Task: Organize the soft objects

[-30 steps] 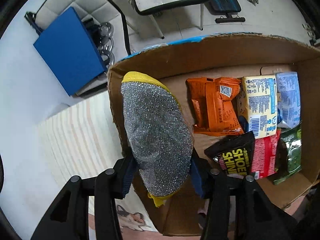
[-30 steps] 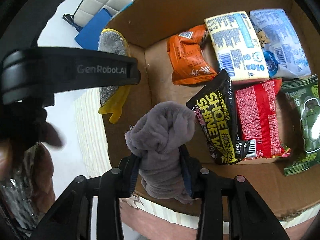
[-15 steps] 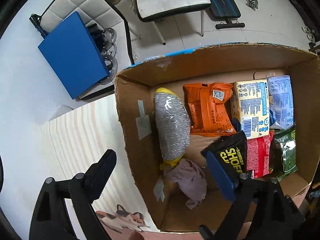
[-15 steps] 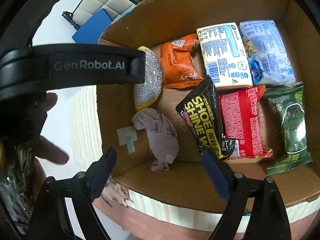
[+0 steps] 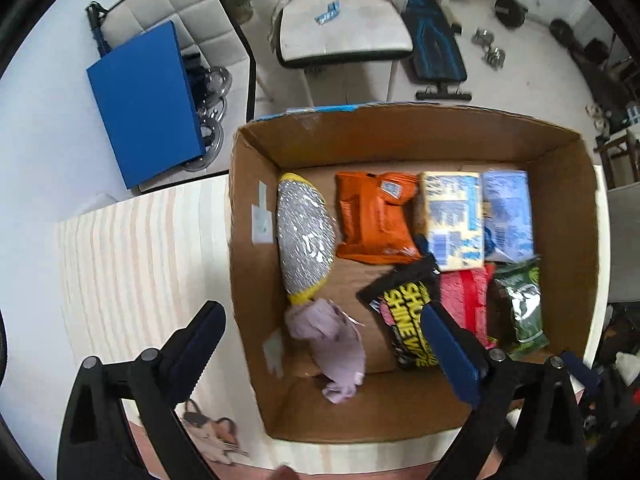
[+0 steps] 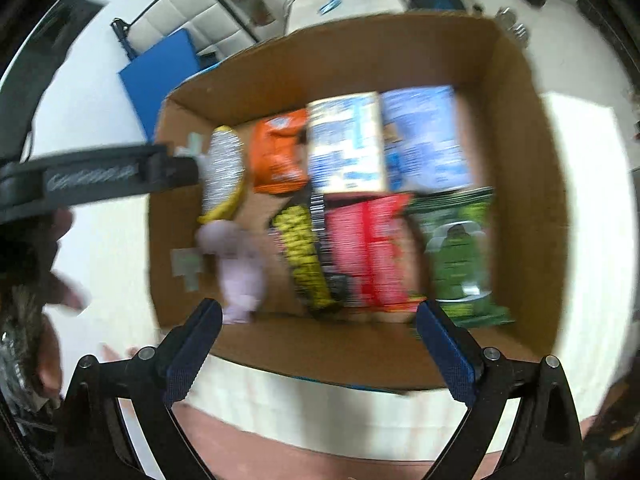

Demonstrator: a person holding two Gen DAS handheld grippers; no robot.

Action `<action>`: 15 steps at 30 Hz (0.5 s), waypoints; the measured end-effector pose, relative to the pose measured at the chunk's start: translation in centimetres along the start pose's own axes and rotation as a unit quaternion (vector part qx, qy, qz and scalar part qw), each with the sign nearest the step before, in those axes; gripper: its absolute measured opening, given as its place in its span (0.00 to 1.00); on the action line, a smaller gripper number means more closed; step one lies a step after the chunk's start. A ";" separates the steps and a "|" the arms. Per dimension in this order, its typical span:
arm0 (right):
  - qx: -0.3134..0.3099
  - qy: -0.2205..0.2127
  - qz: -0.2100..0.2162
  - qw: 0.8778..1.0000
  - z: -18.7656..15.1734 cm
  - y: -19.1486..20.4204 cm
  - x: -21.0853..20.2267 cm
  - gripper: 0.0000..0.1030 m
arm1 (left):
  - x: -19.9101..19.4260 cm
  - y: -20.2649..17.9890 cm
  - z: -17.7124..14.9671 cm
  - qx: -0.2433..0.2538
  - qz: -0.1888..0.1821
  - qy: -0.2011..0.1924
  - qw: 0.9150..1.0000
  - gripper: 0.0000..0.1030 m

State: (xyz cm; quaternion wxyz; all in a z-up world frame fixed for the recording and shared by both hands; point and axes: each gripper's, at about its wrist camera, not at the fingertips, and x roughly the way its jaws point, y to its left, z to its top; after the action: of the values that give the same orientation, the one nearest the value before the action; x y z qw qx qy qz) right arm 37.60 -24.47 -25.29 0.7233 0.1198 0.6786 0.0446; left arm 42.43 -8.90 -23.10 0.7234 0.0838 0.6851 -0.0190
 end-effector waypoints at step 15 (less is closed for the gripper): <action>-0.028 -0.065 -0.122 0.990 -1.9 -2.6 -3.9 0.97 | -2.4 -1.4 -8.1 -0.035 -0.003 -0.071 0.997 0.97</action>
State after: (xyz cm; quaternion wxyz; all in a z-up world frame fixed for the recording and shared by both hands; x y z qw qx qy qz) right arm 35.14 -27.70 -22.18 0.7690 0.0187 0.6381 -0.0327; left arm 34.06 -9.33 -21.25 0.7729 0.0544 0.6322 -0.0033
